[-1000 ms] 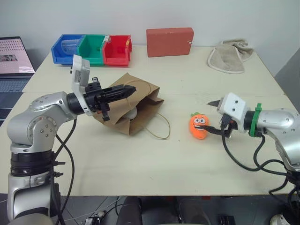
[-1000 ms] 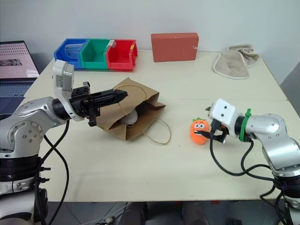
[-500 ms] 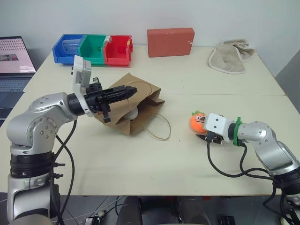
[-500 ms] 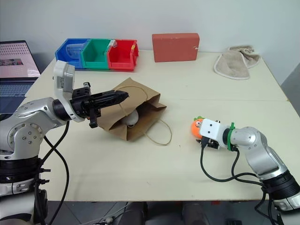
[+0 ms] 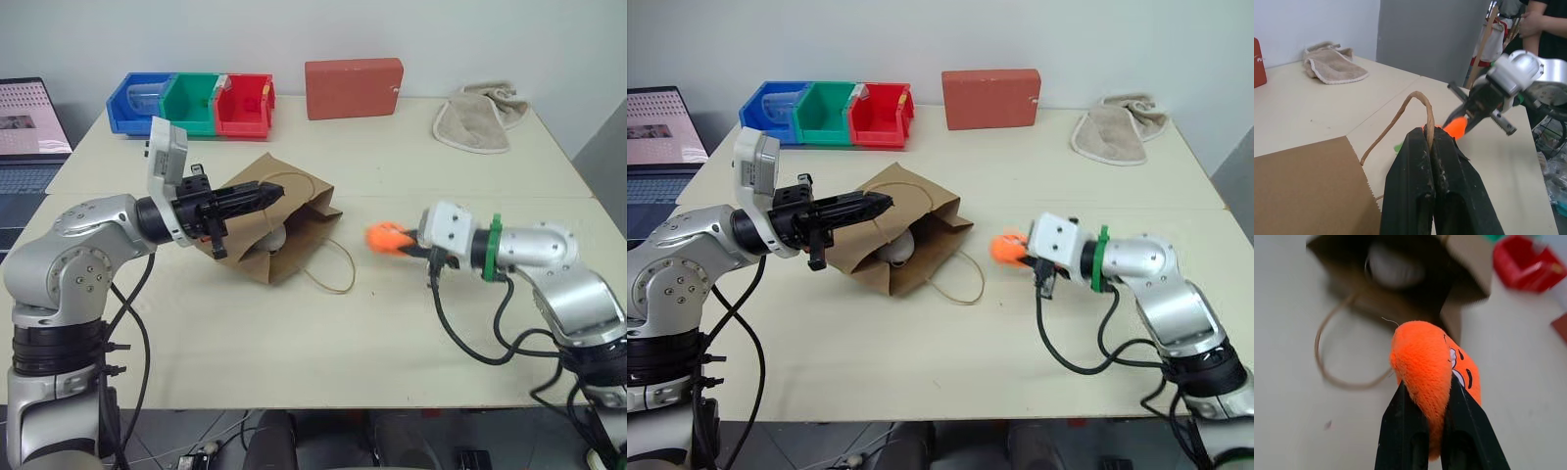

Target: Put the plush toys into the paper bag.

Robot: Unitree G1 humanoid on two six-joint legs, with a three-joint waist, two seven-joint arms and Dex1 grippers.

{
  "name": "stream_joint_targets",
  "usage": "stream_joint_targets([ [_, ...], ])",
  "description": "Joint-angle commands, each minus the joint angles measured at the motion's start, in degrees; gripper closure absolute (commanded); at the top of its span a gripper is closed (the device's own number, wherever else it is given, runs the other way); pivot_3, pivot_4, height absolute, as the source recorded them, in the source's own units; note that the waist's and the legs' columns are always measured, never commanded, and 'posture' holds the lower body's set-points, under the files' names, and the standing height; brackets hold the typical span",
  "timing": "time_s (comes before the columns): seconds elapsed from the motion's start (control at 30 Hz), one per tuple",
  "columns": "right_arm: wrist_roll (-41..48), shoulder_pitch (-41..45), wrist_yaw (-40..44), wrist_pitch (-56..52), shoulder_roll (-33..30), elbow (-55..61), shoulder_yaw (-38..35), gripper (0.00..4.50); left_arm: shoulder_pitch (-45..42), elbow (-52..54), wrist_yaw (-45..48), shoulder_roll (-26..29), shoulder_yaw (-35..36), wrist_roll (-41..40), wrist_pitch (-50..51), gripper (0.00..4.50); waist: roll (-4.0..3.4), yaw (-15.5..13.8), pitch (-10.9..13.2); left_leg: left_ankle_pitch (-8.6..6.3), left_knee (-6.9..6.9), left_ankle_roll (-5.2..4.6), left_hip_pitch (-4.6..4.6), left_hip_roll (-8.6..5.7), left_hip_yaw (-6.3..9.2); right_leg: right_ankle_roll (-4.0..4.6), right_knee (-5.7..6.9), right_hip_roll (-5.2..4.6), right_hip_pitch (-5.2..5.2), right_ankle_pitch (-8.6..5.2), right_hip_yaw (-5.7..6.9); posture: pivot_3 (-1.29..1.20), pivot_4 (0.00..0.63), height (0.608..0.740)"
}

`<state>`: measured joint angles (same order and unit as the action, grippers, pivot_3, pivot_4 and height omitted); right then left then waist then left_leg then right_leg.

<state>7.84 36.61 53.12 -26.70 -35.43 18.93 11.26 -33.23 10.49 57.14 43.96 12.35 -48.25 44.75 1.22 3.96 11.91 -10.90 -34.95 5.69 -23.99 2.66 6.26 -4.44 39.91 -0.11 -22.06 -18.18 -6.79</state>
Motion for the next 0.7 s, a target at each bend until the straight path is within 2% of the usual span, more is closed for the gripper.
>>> stream_joint_targets([
  [0.03,-2.0,3.0,-2.2,0.9,4.6,-2.7,4.9,4.48,-2.3,0.7,0.0,0.5,1.4,-1.5,0.1,4.5,0.0,0.1,0.0,0.0,0.0,0.0,0.01,0.0,0.01,0.0,0.02,0.0,0.0,0.0,0.0,0.0,0.15,0.74],
  [0.23,-9.2,11.0,-6.9,10.0,15.7,-20.1,12.0,4.48,-3.0,0.5,-0.2,0.4,1.0,-1.3,0.0,4.5,0.03,-0.2,0.0,0.0,0.0,0.01,-0.03,-0.04,-0.01,0.01,0.01,-0.05,-0.02,0.0,0.02,0.0,0.15,0.74],
  [0.37,-12.1,14.7,-9.7,13.6,20.1,-28.5,12.5,4.48,-2.7,1.0,-0.2,0.6,1.2,-1.7,0.3,4.5,0.03,-0.2,0.0,0.0,0.04,0.01,-0.03,-0.02,0.06,0.02,0.03,-0.03,-0.05,0.01,0.08,0.0,0.15,0.74],
  [0.47,-15.5,18.0,-15.7,16.1,24.5,-37.6,12.5,4.48,-1.8,1.9,-0.9,0.6,2.0,-2.3,0.6,4.5,0.03,0.0,0.0,0.0,0.05,0.02,-0.03,-0.02,0.06,0.02,0.03,-0.03,-0.04,0.01,0.09,0.0,0.15,0.74],
  [0.5,-16.1,18.4,-16.8,16.9,25.0,-38.8,12.1,3.87,-1.6,2.0,-1.0,0.6,2.2,-2.5,0.8,4.5,0.03,0.0,0.0,0.0,0.05,0.01,-0.03,-0.02,0.07,0.02,0.05,-0.03,-0.05,0.01,0.09,0.0,0.15,0.74],
  [0.7,-17.9,17.5,-16.2,19.6,23.8,-37.2,12.1,1.74,-1.6,1.8,-1.4,0.6,2.8,-2.7,0.9,4.5,0.03,-0.2,0.0,0.0,0.05,0.02,-0.07,-0.03,0.08,0.02,0.03,-0.04,-0.05,0.01,0.11,0.0,0.15,0.74],
])
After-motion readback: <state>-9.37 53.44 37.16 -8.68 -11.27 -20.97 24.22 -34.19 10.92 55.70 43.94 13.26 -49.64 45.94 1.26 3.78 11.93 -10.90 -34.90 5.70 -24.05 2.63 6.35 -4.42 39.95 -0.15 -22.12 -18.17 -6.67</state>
